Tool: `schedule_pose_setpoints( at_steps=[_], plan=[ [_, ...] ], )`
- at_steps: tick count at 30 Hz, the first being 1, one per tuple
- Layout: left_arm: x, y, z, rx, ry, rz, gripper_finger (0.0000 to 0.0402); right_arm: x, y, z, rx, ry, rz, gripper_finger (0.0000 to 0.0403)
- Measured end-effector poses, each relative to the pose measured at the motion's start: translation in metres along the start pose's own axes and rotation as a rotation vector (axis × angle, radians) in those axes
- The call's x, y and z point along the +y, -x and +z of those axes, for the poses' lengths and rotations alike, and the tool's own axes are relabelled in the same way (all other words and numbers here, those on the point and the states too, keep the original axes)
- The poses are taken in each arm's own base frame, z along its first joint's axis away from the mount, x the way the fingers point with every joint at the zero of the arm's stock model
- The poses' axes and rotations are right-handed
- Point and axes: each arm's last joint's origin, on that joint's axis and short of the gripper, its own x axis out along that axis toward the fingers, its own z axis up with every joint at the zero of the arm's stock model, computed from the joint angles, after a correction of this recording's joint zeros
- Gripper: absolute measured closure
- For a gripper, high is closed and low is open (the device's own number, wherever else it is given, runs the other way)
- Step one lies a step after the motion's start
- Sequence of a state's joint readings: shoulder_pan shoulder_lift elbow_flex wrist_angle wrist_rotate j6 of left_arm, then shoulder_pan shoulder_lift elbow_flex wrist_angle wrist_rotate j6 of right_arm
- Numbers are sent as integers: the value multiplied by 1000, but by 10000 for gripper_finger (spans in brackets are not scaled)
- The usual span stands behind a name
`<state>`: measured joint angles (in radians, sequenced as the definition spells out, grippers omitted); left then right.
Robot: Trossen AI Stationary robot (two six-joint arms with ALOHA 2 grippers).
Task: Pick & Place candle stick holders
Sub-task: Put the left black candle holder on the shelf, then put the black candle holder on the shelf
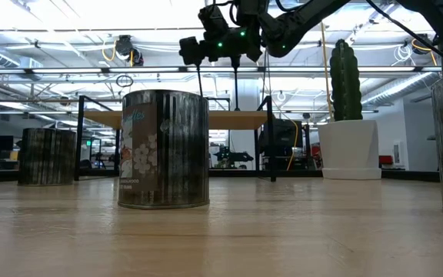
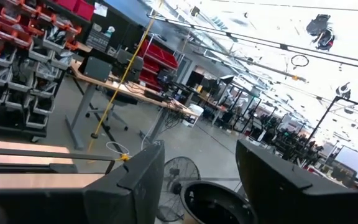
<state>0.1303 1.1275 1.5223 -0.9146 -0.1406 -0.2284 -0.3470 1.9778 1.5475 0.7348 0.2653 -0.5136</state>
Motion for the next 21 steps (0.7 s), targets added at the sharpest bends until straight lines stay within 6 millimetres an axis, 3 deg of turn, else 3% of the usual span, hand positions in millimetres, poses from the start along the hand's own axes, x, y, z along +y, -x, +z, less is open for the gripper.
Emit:
schedule_pose_setpoints(
  at_steps=[12,21],
  plan=[
    [0,0,0,0,0,0,201,-3,0,5,-53,19,-31,206],
    [0,0,0,0,-2,0,201,-12,5,21,-89,28,-46,206]
  ],
)
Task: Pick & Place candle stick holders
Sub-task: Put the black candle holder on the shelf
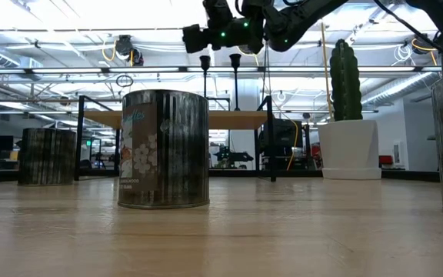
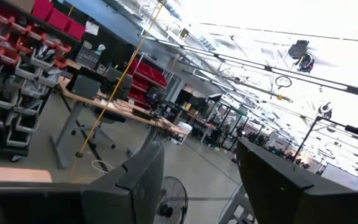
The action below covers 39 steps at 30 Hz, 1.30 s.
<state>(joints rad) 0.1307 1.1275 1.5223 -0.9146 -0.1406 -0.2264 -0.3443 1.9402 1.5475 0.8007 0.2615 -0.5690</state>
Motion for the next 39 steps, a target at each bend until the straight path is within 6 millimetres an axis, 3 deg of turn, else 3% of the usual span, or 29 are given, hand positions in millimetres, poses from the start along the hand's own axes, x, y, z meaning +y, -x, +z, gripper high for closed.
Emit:
schedule_pose_setpoints(
  at_steps=[4,11,15,18,24,30,34,39],
  plan=[
    [0,0,0,0,-8,0,201,3,5,17,-27,-13,13,206],
    [0,0,0,1,-15,0,201,27,36,80,-85,22,139,211],
    [0,0,0,1,-16,0,201,33,61,113,-44,32,235,242],
    [0,0,0,1,-27,1,201,32,76,125,65,70,245,283],
    [0,0,0,2,-41,0,201,18,106,141,230,45,322,390],
    [-1,-12,-11,40,-82,-46,201,-4,143,163,341,-38,362,401],
    [-3,-26,-21,-18,-70,-131,201,-20,174,179,385,-116,424,402],
    [0,-29,-43,-93,-40,-191,201,-35,215,191,472,-184,528,402]
  ],
)
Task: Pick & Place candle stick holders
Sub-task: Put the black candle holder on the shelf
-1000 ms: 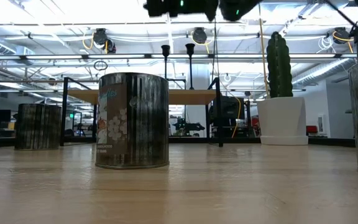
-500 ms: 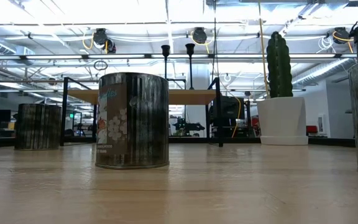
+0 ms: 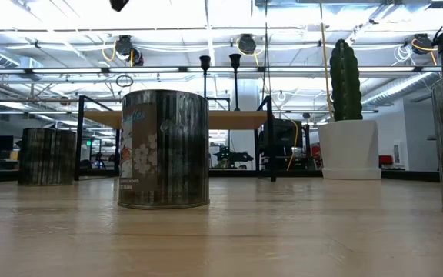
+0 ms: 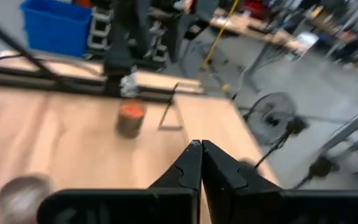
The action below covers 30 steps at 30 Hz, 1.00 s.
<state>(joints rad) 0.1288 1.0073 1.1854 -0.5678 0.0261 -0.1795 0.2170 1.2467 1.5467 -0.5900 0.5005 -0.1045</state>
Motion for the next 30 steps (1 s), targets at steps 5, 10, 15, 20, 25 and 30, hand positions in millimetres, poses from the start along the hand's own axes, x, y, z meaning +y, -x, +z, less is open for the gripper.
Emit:
schedule_pose_setpoints(
  at_steps=[5,10,15,20,25,30],
  plan=[
    [3,5,-27,-74,46,-24,201,8,41,-13,88,-37,121,402],
    [4,2,-56,-127,73,-65,201,11,72,-25,183,-144,326,403],
    [5,-6,-81,-132,108,-90,201,16,89,-38,342,-207,500,403],
    [4,-14,-93,-163,114,-116,201,22,99,-53,580,-295,580,403],
    [3,-19,-103,-171,102,-128,201,29,107,-61,739,-357,593,403],
    [4,-22,-112,-178,90,-133,201,38,113,-62,785,-410,597,403]
  ],
)
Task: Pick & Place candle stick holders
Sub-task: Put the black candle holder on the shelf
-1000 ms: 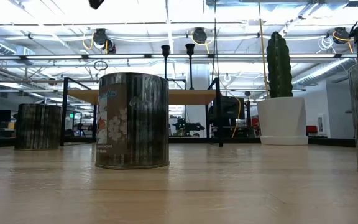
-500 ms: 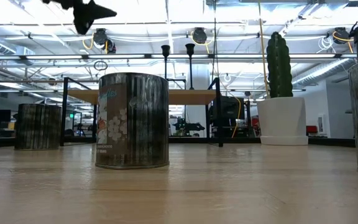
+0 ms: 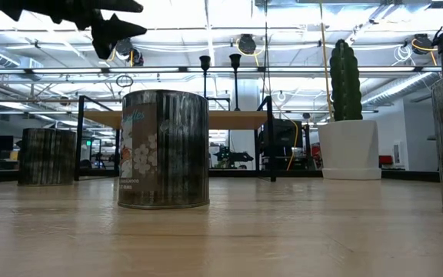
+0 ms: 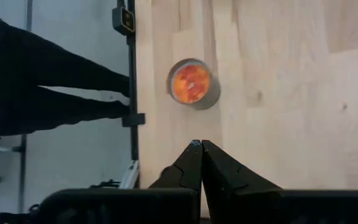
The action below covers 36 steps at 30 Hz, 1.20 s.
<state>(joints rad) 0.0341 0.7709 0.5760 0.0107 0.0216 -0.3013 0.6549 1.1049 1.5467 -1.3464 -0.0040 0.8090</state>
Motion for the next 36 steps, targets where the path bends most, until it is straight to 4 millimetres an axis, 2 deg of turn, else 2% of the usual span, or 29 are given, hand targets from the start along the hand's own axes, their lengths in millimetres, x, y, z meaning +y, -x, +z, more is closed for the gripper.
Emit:
schedule_pose_setpoints(
  at_steps=[5,10,16,26,36],
  plan=[
    [1,7,-2,8,-29,3,201,3,-6,-5,63,-107,-51,402],
    [0,26,-1,5,-60,3,201,5,-11,-8,93,-163,-94,387],
    [-1,48,-3,7,-76,2,201,7,-15,-7,68,-190,-138,354],
    [-5,70,-10,7,-113,-4,201,4,-20,-10,118,-261,-228,290],
    [4,68,-56,-68,-63,-81,201,12,-39,-5,176,-296,-270,248]
  ],
)
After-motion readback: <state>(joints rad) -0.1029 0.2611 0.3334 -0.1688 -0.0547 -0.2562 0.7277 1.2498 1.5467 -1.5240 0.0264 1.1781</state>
